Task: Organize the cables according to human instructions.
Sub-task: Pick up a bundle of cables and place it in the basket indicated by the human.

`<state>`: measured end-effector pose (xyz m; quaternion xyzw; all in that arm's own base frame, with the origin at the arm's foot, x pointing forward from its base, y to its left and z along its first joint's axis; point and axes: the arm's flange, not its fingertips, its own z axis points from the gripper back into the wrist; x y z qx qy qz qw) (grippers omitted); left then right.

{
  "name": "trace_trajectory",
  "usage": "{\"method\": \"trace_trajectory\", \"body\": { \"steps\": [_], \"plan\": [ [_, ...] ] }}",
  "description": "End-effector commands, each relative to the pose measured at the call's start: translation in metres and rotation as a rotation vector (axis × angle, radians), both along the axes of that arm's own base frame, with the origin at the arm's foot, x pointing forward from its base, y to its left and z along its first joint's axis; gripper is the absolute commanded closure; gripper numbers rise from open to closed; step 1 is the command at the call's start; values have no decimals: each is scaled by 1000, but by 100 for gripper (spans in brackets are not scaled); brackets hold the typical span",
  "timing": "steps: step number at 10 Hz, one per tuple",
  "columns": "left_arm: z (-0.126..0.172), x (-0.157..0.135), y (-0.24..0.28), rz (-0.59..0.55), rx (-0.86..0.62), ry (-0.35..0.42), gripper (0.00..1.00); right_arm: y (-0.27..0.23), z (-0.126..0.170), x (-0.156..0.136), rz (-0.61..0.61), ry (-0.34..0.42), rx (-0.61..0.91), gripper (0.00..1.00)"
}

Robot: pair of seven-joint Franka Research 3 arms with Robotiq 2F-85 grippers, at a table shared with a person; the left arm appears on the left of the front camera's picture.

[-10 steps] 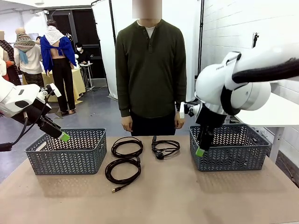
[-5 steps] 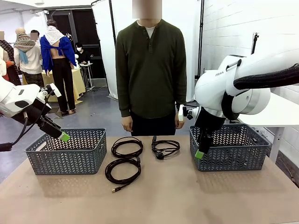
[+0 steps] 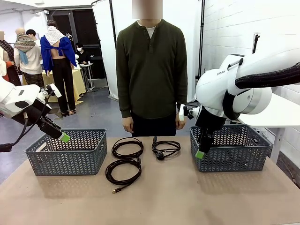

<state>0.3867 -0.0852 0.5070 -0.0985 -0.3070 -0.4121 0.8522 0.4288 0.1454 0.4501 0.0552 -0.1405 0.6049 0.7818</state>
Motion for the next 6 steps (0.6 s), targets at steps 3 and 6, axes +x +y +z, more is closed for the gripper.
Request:
{"method": "trace_trajectory", "body": {
  "steps": [3,6],
  "plan": [
    [-1,2,1,2,-16,0,0,-2,0,2,19,7,5,0],
    [-1,2,1,2,-16,0,0,-2,0,2,19,7,5,0]
  ]
}}
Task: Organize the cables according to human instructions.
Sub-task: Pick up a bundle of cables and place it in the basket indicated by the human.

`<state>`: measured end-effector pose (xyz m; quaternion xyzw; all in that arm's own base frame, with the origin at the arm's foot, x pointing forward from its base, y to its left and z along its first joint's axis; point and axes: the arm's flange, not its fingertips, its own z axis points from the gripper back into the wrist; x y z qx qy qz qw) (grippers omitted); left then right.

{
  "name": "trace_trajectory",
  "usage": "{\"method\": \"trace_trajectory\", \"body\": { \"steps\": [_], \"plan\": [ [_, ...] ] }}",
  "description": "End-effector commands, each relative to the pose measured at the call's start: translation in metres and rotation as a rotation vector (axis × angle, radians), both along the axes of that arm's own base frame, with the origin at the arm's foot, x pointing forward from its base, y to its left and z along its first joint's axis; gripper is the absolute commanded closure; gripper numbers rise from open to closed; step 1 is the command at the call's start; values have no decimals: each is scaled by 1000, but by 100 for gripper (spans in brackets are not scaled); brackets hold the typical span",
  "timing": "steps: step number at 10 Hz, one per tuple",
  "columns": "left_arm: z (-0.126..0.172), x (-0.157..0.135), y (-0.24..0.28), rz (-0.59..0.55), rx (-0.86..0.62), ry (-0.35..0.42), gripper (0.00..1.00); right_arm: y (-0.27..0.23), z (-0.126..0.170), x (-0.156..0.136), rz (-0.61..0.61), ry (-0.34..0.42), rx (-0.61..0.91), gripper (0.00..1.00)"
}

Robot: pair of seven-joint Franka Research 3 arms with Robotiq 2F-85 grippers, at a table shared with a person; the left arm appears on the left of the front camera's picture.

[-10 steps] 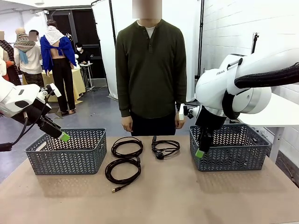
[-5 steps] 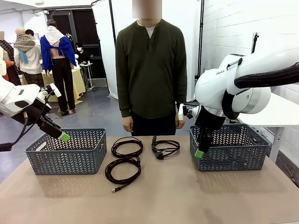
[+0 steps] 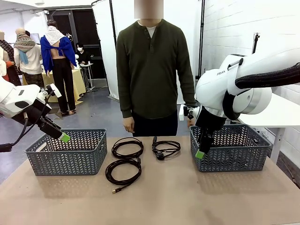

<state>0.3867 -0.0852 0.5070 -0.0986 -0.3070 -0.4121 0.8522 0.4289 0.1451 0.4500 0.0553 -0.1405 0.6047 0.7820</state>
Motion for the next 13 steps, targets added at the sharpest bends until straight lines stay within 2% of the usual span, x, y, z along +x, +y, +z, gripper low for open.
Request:
{"method": "trace_trajectory", "body": {
  "steps": [1,13],
  "plan": [
    [-1,2,1,2,-16,0,0,-1,0,2,19,6,4,0],
    [-1,2,1,2,-16,0,0,-1,0,2,19,6,4,0]
  ]
}}
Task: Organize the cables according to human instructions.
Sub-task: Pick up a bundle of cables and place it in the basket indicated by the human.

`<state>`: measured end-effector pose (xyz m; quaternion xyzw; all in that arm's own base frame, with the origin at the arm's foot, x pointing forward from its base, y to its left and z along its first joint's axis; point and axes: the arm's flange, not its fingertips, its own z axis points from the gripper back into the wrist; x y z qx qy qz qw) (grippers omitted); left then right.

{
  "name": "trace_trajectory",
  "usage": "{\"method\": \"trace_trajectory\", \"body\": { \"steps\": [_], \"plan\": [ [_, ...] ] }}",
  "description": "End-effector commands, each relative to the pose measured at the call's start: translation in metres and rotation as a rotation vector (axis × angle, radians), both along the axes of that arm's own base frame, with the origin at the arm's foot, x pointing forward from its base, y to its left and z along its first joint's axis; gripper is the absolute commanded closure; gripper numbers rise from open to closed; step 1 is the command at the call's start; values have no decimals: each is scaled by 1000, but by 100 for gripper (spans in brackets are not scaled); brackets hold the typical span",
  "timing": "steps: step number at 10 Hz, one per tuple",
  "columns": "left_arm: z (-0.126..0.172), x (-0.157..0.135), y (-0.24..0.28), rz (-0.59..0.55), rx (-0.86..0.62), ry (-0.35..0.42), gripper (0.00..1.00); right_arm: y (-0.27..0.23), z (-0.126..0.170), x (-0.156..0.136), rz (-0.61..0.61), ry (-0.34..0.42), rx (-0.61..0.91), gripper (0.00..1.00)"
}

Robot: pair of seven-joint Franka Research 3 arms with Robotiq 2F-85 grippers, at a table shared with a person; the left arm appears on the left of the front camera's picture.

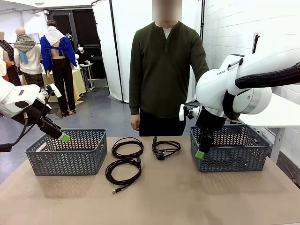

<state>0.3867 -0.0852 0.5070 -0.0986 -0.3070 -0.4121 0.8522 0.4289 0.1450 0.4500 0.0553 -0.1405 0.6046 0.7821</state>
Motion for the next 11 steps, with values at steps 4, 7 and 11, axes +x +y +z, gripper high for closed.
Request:
{"method": "trace_trajectory", "body": {
  "steps": [4,7,11],
  "plan": [
    [-1,2,1,2,-16,0,0,-1,0,2,19,6,4,0],
    [-1,2,1,2,-16,0,0,-1,0,2,19,6,4,0],
    [-1,2,1,2,-16,0,0,-1,0,2,19,6,4,0]
  ]
}}
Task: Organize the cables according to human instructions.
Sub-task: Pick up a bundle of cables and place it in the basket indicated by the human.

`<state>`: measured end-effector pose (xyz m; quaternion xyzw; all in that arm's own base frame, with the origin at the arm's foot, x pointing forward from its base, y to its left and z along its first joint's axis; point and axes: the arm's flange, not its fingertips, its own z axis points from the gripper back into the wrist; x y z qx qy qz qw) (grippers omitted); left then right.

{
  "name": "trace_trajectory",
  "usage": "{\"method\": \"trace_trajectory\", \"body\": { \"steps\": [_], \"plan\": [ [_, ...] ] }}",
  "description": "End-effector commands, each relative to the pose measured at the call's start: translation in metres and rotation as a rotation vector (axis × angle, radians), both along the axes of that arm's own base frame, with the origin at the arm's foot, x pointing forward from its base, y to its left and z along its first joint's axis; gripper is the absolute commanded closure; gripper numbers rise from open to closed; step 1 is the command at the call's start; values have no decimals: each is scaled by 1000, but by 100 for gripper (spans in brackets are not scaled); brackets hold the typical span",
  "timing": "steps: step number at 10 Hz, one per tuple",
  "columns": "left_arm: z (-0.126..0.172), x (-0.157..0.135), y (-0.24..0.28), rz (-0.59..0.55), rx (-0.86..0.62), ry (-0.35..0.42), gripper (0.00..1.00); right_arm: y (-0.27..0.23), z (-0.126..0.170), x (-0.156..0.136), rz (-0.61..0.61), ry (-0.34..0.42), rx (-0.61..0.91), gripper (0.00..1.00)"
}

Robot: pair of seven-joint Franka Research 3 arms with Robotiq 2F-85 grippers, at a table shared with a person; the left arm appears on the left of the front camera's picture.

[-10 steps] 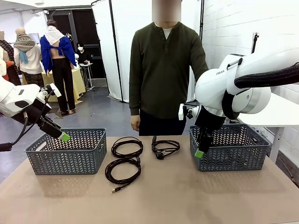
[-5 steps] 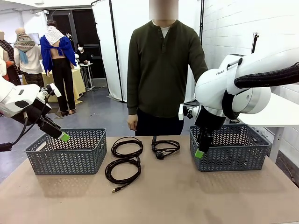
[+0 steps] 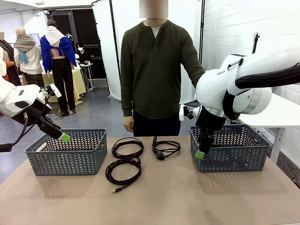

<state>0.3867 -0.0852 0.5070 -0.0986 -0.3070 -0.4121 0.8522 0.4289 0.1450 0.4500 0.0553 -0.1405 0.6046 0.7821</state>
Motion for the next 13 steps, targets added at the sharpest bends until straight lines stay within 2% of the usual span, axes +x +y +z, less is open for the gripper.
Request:
{"method": "trace_trajectory", "body": {
  "steps": [1,4,7,9,10,13],
  "plan": [
    [-1,2,1,2,-16,0,0,0,0,0,0,0,0,0],
    [-1,2,1,2,-16,0,0,26,21,27,-92,55,-25,0],
    [-1,2,1,2,-16,0,0,58,27,64,-194,129,-77,0],
    [-1,2,1,2,-16,0,0,83,26,93,-279,135,-47,0],
    [-1,2,1,2,-16,0,0,98,22,106,-325,114,-75,0],
    [-1,2,1,2,-16,0,0,128,8,132,-369,117,-109,0]
  ]
}}
